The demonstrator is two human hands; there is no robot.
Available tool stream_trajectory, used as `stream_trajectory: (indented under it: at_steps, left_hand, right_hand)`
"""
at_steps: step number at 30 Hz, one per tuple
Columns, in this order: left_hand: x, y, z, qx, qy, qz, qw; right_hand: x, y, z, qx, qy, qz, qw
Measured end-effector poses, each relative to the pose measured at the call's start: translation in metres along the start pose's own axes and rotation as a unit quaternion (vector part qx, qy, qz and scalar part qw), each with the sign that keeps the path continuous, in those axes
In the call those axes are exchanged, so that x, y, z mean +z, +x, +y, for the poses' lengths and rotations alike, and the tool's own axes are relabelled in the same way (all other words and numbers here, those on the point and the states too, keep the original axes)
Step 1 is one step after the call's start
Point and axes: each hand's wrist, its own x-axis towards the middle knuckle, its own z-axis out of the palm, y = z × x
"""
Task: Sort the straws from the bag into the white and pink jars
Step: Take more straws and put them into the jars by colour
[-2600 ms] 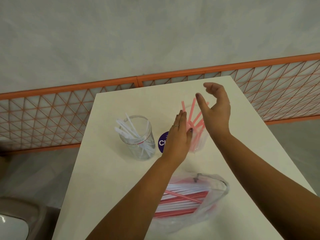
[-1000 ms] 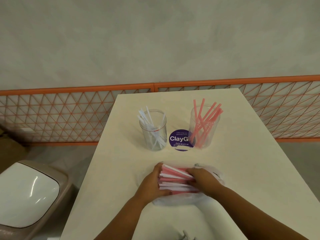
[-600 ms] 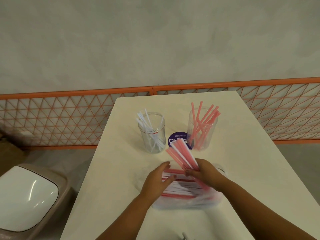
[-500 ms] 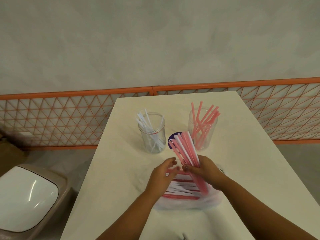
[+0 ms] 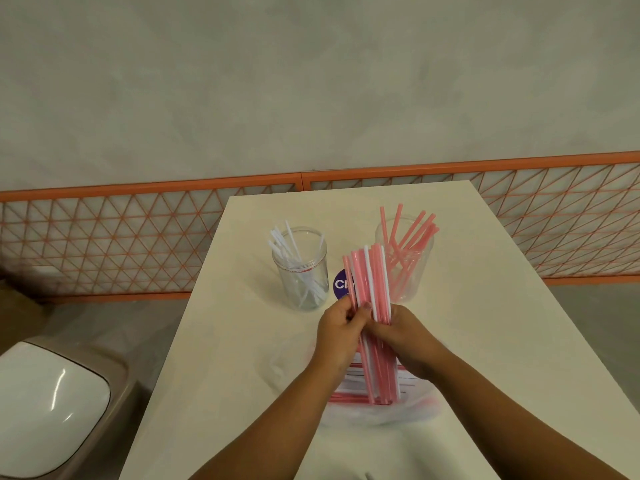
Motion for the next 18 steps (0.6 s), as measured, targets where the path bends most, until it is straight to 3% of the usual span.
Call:
stream_trajectory:
  at_steps: [7,13,18]
  left_hand:
    - [0.009,0.007,0.001,0.022,0.033,0.057,0.998]
    - [0.011,0.021,0.006,-0.027,-0.024,0.039,0.999]
    - [0.013,0.026,0.004,-0.036,0.042,0.009,0.998]
  right_hand:
    - [0.005,0.006,0.002,0.019,0.006,0.040,0.999]
    - [0.002,0.008,0.006,0.035,0.035,0.056,0.997]
    - [-0.002,0.010,0.010,0.041,0.038,0.062,0.997]
